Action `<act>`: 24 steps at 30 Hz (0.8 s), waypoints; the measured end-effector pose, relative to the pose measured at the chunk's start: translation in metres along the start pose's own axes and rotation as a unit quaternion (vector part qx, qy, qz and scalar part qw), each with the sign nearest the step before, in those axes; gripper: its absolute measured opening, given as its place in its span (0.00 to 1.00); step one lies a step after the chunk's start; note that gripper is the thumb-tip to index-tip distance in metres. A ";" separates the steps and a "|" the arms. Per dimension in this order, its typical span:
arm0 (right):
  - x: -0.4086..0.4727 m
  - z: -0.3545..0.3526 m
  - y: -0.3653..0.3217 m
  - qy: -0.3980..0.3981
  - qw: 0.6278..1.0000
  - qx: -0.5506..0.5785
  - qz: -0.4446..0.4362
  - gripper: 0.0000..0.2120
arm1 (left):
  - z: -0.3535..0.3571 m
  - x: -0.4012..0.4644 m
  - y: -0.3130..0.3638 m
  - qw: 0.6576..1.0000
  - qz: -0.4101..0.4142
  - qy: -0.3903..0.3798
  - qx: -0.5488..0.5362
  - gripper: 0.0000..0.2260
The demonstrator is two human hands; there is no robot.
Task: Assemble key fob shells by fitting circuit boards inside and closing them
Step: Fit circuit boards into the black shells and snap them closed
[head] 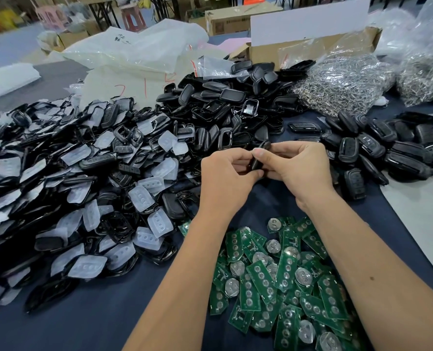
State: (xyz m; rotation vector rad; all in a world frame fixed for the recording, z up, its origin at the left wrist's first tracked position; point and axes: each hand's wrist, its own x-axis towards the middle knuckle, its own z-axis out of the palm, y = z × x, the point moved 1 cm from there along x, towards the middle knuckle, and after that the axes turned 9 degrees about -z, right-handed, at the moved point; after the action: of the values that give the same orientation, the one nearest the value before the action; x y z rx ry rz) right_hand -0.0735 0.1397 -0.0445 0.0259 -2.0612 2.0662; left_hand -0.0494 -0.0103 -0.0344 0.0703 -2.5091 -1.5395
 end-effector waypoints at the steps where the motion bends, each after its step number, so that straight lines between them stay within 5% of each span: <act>1: 0.000 0.000 0.001 0.002 1.000 -0.007 -0.004 0.11 | 0.000 0.000 0.000 1.000 0.001 0.002 0.003 0.12; 11: 0.000 -0.003 -0.001 -0.001 0.989 -0.118 -0.087 0.21 | -0.004 0.001 0.000 0.999 -0.034 0.012 -0.008 0.14; 19: 0.007 -0.009 -0.004 -0.166 0.981 0.078 -0.067 0.11 | -0.025 0.007 -0.002 0.958 -0.148 -0.132 -0.209 0.09; 24: 0.006 -0.009 -0.005 -0.161 0.980 0.102 -0.055 0.10 | -0.031 0.007 -0.001 0.938 -0.171 -0.139 -0.267 0.06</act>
State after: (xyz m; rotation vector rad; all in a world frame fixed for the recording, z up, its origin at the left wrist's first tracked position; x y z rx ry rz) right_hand -0.0773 0.1497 -0.0384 0.5305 -1.9487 2.3172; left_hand -0.0504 -0.0390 -0.0208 0.2319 -2.2518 -2.4820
